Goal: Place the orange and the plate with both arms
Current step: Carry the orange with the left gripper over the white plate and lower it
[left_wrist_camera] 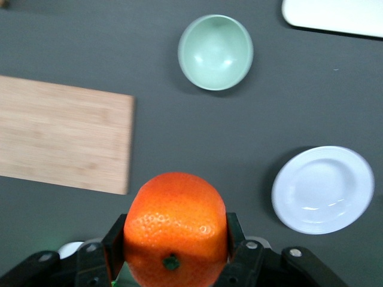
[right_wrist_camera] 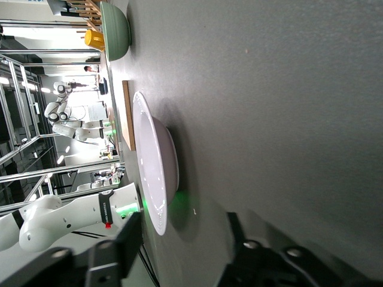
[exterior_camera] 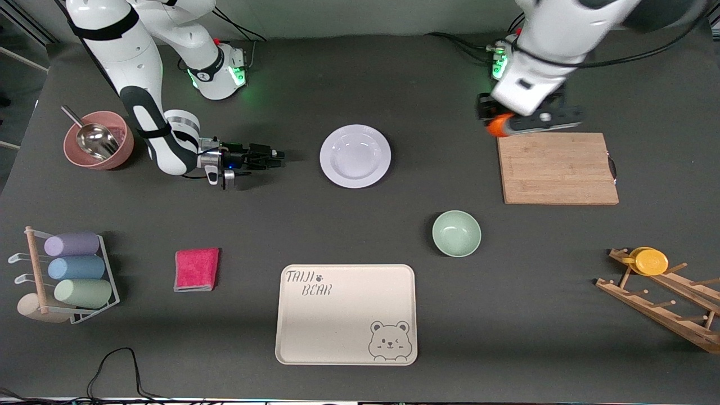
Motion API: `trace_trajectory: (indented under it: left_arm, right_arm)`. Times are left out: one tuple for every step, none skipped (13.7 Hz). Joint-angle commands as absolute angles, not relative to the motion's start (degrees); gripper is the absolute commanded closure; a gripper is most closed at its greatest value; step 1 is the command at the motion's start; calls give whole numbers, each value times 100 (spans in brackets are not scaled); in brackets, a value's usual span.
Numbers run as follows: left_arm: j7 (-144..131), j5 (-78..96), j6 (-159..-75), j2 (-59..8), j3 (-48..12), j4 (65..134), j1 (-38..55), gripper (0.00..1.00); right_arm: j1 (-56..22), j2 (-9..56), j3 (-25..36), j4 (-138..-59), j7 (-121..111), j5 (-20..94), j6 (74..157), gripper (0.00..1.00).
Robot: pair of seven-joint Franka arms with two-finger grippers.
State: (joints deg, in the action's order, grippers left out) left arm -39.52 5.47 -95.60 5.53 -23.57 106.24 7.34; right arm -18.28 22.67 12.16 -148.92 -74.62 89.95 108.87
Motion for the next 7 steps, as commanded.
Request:
trace_trajectory:
  left_arm:
    - [-5224,554,-10104,-173,-2784,10389,1123,100]
    - [-5638,528,-10368,-428,-2899,10389,1308,100]
    - [-5956,501,-10632,-683,-2935,10380,1527,100]
    - [-6237,397,-10861,-912,-2936,10380,1808,100]
    - [-6562,195,-11063,-1184,-2936,10371,2054,100]
    - [-6905,-15,-11239,-1439,-2936,10328,2257,100]
    - [-7248,-174,-11407,-1737,-2936,10284,2494,100]
  right_arm:
    - [-1775,2417,1222,-14818,-7717,9132,10767,52]
    - [-1775,2417,1222,-14818,-7717,9132,10767,56]
    - [-1775,2426,1222,-14818,-7717,9132,10767,56]
    - [-1775,2417,1222,-14810,-7717,9132,10767,56]
    - [-1775,2426,1222,-14810,-7717,9123,10767,59]
    - [-1775,2417,1222,-14810,-7717,9132,10767,62]
    - [-1775,2417,1222,-14810,-7717,9132,10767,63]
